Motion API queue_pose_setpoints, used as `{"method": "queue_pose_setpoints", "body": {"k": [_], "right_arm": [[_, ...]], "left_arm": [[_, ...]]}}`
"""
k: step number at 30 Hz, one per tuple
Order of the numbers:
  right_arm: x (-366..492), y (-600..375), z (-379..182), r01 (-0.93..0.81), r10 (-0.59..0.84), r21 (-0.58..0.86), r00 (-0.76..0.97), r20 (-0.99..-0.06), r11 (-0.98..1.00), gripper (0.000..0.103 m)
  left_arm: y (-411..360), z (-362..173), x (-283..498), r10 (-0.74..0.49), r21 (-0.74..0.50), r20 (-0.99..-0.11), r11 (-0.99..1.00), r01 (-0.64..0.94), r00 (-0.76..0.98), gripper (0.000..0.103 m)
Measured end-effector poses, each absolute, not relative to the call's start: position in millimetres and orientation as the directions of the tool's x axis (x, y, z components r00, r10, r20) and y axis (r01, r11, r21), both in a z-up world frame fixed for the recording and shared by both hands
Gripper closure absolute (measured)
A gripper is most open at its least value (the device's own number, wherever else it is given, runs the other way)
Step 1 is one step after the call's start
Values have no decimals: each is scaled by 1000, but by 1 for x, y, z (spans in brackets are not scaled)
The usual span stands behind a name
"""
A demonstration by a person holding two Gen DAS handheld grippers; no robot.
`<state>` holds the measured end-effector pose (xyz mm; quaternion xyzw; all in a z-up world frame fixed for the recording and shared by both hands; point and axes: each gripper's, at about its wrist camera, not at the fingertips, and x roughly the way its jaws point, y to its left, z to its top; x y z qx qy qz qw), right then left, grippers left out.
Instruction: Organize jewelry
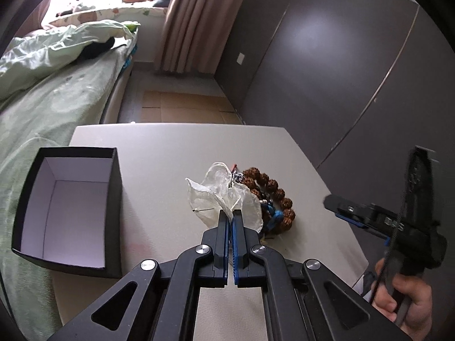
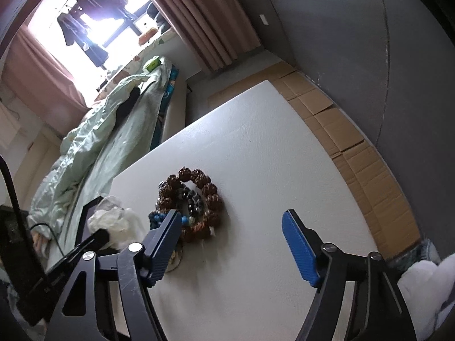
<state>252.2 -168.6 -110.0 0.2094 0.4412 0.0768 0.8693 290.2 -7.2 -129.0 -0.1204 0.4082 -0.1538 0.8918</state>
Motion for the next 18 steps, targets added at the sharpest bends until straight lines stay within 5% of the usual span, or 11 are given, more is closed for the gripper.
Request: {"method": "queue_pose_setpoints", "body": {"k": [18], "right_arm": [[331, -112, -138, -19, 217, 229, 413, -885, 973, 53]], "left_arm": [[21, -123, 290, -341, -354, -665, 927, 122, 664, 102]]}}
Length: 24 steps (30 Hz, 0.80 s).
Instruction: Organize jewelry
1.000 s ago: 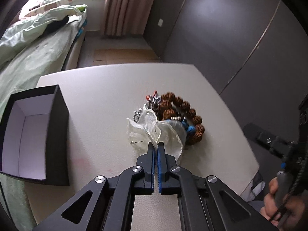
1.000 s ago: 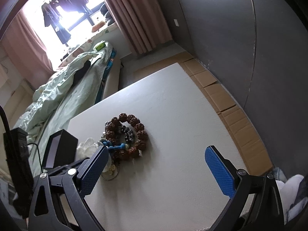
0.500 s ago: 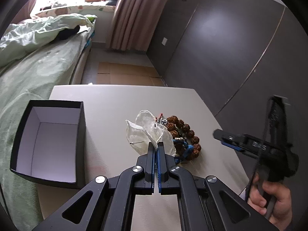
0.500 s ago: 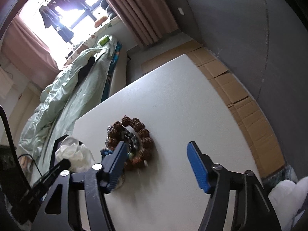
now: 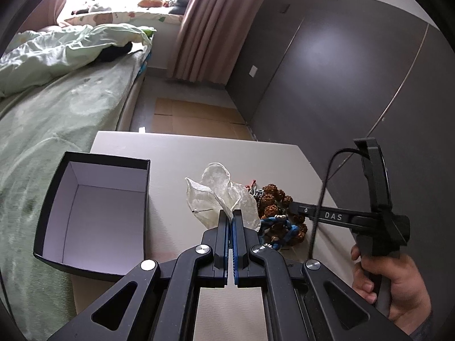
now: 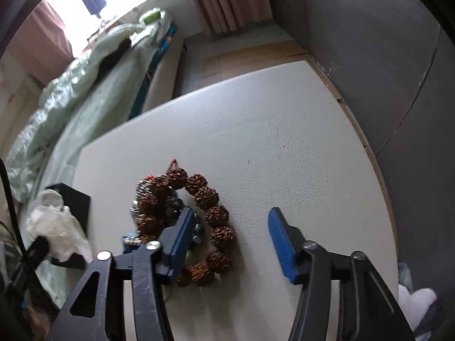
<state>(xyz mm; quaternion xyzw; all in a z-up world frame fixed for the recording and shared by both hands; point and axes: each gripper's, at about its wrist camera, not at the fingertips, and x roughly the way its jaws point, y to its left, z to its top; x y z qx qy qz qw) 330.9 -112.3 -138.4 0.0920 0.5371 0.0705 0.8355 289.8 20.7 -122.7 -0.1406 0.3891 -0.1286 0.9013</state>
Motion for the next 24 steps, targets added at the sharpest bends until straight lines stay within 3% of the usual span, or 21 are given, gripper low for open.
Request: {"method": "queue_pose_setpoints", "body": {"k": [6, 8, 9, 24], "right_arm": [[342, -95, -139, -121, 127, 87, 377, -918, 989, 57], [341, -94, -138, -137, 140, 95, 373, -917, 986, 80], [341, -95, -138, -142, 189, 146, 360, -914, 979, 83], [310, -91, -58, -294, 469, 366, 560, -683, 883, 83]], "left_arm": [[17, -122, 288, -331, -336, -666, 933, 128, 668, 102], [17, -120, 287, -325, -330, -664, 935, 126, 674, 102], [17, -119, 287, -321, -327, -663, 937, 124, 677, 102], [46, -71, 270, -233, -285, -633, 957, 57, 738, 102]]}}
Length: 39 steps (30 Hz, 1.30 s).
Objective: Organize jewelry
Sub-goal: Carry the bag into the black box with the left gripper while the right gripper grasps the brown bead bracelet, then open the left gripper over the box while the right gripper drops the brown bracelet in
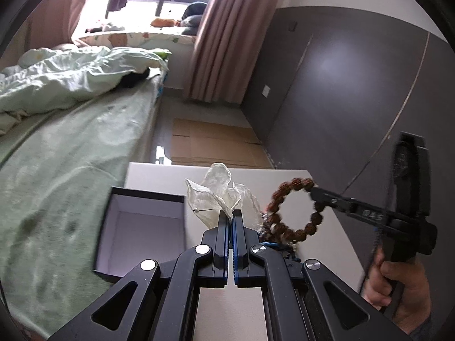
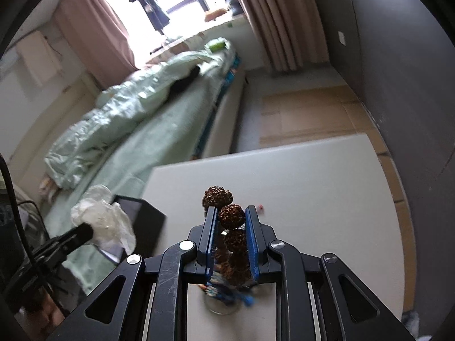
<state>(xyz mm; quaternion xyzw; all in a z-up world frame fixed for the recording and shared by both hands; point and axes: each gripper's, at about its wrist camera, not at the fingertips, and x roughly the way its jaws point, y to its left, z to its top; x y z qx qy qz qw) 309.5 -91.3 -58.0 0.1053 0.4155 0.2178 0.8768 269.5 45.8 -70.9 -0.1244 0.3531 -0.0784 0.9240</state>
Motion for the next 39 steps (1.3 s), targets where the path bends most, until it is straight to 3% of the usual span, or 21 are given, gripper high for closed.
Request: {"method": "queue_pose_setpoints", "body": {"k": [12, 16, 17, 18, 20, 21, 28, 39], "right_arm": [[297, -53, -26, -388, 569, 417, 595, -567, 822, 83], [293, -39, -19, -420, 606, 439, 589, -534, 794, 83], [292, -36, -18, -428, 619, 449, 586, -522, 784, 83], [290, -33, -17, -435, 630, 458, 584, -512, 775, 83], [288, -27, -14, -454, 657, 478, 575, -487, 752, 83], [287, -23, -13, -461, 666, 483, 572, -479, 744, 83], [281, 9, -15, -510, 738, 536, 519, -432, 673, 83], [280, 57, -34, -534, 793, 586, 417, -444, 609, 83]], "left_arm": [[89, -74, 269, -136, -250, -670, 967, -50, 730, 101], [97, -78, 275, -121, -244, -707, 966, -81, 696, 93], [100, -80, 275, -123, -251, -714, 964, -88, 689, 82], [104, -81, 275, -125, -259, -717, 961, -96, 686, 57], [113, -80, 270, -107, -261, -705, 958, -117, 701, 22], [116, -77, 265, -92, -254, -691, 959, -122, 717, 18], [140, -70, 244, -54, -242, -690, 957, -160, 722, 18], [172, -63, 217, -11, -249, -682, 944, -218, 731, 18]]}}
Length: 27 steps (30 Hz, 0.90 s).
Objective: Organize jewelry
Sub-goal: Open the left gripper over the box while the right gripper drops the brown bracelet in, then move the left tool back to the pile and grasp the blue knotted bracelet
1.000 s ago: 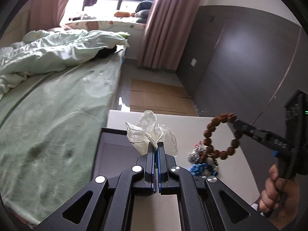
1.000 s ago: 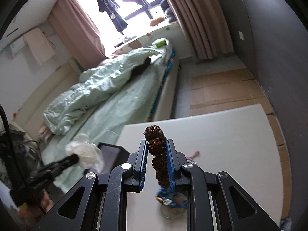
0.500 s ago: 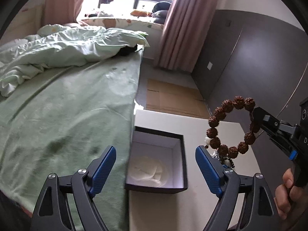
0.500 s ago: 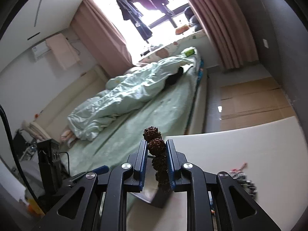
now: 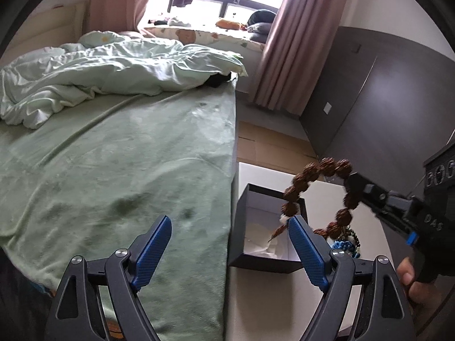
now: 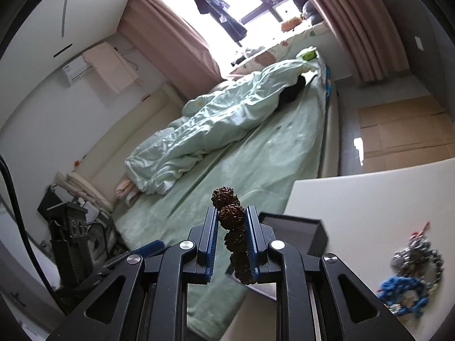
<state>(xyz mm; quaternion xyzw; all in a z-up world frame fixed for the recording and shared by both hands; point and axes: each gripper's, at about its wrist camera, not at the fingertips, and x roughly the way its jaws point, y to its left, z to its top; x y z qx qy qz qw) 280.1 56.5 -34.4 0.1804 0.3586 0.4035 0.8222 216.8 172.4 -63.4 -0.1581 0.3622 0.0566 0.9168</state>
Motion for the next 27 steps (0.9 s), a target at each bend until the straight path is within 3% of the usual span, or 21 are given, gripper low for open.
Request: {"method": "queue_pose_setpoints", "body": {"k": [4, 6, 9, 11, 12, 13, 15, 27], "right_arm": [[288, 67, -56, -484, 802, 640, 353, -482, 597, 82], [298, 71, -83, -395, 769, 661, 303, -562, 638, 81], [308, 63, -109, -290, 678, 612, 311, -666, 735, 62], [308, 54, -107, -273, 675, 617, 328, -661, 738, 60], [307, 48, -102, -277, 675, 616, 351, -649, 737, 50], [304, 43, -97, -282, 666, 605, 377, -644, 745, 30], [299, 34, -84, -294, 641, 575, 447, -624, 764, 13], [299, -25, -67, -240, 565, 527, 532, -631, 815, 12]], "left_arm": [[174, -63, 214, -5, -252, -680, 941, -227, 733, 18], [174, -65, 214, -7, -258, -681, 938, -231, 732, 18], [173, -69, 215, -20, -273, -684, 934, -230, 729, 18], [170, -70, 216, -26, -273, -684, 936, -222, 729, 18], [168, -70, 216, -29, -272, -684, 937, -218, 729, 18], [166, -70, 217, -32, -272, -684, 938, -214, 729, 18], [161, -70, 219, -40, -273, -683, 940, -204, 729, 18], [122, -71, 240, -92, -275, -682, 952, -138, 725, 18]]}}
